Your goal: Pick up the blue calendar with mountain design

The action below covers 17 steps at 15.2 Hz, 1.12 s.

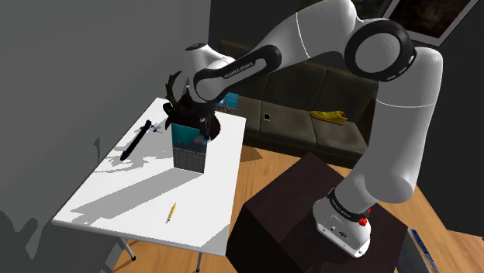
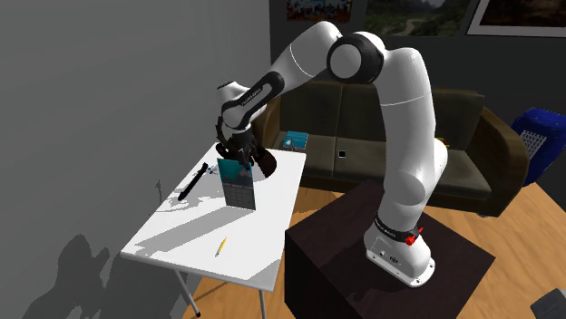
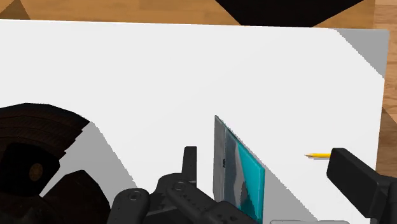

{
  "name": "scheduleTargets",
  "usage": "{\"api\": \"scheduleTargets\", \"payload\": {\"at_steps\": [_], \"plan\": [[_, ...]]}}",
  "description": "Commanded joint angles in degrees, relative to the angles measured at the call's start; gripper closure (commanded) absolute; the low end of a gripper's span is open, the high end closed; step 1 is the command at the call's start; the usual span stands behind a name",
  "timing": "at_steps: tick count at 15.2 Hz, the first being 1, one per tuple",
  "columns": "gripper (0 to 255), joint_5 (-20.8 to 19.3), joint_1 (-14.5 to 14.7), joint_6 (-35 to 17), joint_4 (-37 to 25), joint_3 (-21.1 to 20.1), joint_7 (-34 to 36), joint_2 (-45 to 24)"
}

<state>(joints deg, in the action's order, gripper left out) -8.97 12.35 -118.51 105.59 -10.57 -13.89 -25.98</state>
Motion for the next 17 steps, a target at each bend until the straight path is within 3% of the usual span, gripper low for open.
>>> {"api": "scheduleTargets", "payload": {"at_steps": [1,5,6,17], "plan": [[0,-0.24,0.07,-1.01,-0.01,0.12,0.13,-1.04],[0,-0.44,0.14,-1.92,0.15,0.22,0.28,-1.8],[255,-0.43,0.12,-1.96,0.27,0.22,0.27,-1.72],[255,-0.19,0.05,-0.77,-0.04,0.09,0.09,-0.82]]}}
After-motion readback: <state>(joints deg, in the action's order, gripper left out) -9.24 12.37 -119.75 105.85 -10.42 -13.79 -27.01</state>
